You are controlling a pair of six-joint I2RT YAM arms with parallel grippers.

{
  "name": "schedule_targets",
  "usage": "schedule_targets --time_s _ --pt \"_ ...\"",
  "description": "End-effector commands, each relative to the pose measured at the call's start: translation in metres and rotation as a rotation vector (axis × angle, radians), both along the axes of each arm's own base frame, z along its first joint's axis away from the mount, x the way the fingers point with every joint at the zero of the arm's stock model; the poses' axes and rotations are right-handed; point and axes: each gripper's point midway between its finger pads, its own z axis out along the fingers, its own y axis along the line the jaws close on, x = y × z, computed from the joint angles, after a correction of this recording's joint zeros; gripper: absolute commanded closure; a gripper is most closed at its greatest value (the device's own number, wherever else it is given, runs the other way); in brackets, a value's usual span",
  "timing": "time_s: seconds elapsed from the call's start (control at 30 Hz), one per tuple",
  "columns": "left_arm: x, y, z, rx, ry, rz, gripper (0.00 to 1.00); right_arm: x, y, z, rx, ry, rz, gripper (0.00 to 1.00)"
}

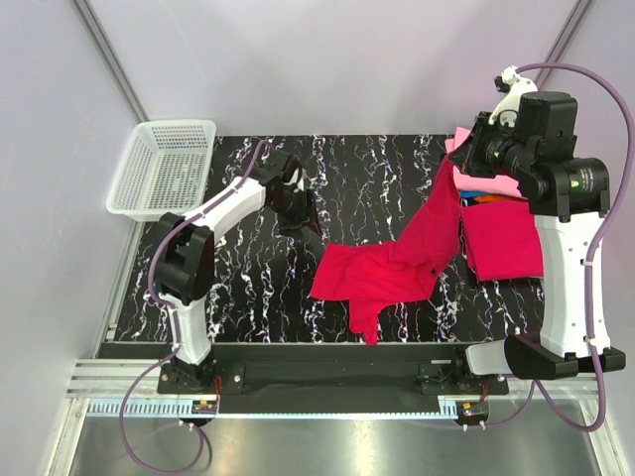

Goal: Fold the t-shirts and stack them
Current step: Fold the tshirt

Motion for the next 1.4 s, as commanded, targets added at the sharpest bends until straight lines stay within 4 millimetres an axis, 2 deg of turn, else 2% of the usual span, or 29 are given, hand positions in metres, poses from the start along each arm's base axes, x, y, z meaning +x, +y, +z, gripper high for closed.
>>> schedule_targets --time_s 0.0,0.1,0.17,0.23,0.27,0.5,0.83,0.87,0.9,1.1,1.13,1.23,1.37 --pt "0.018 -0.002 -0.002 -0.012 -0.087 0.012 0.39 0.002 0.001 0.017 0.017 -0.071 0.0 1.0" --pt "0.013 -0.01 -0.029 0.01 -0.057 -0.017 0.33 0.002 0.001 0.016 0.021 -0.068 -0.001 1.0" --pt "0.011 -0.012 -0.05 0.031 -0.023 -0.031 0.32 0.002 0.001 0.014 0.021 -0.061 -0.001 1.0" --pt "0.008 -0.023 -0.059 0.005 -0.005 -0.052 0.32 0.002 0.001 0.013 0.02 -0.06 -0.001 1.0" --pt "0.005 -0.025 -0.07 0.007 0.015 -0.056 0.33 0.002 0.001 0.013 0.019 -0.061 -0.003 1.0" --pt "0.001 -0.042 -0.085 -0.025 0.031 -0.076 0.37 0.004 0.0 0.011 0.018 -0.052 -0.009 1.0" --pt "-0.005 -0.06 -0.089 -0.06 0.054 -0.1 0.43 0.003 0.0 0.012 0.018 -0.052 -0.012 1.0" --pt "-0.005 -0.061 -0.09 -0.058 0.054 -0.101 0.45 0.003 -0.001 0.011 0.017 -0.051 -0.014 1.0" --pt "-0.007 -0.063 -0.091 -0.057 0.057 -0.107 0.52 0.003 0.0 0.011 0.018 -0.051 -0.012 1.0" --pt "-0.016 -0.074 -0.098 -0.056 0.069 -0.138 0.77 0.002 0.001 0.012 0.023 -0.051 -0.009 1.0" --pt "-0.016 -0.074 -0.099 -0.053 0.068 -0.14 0.86 0.002 0.001 0.012 0.025 -0.052 -0.009 1.0" --pt "-0.02 -0.074 -0.102 -0.042 0.07 -0.148 1.0 0.001 0.001 0.012 0.025 -0.051 -0.007 1.0" --pt "-0.022 -0.07 -0.1 -0.027 0.051 -0.159 1.0 -0.001 0.001 0.01 0.027 -0.048 -0.01 1.0"
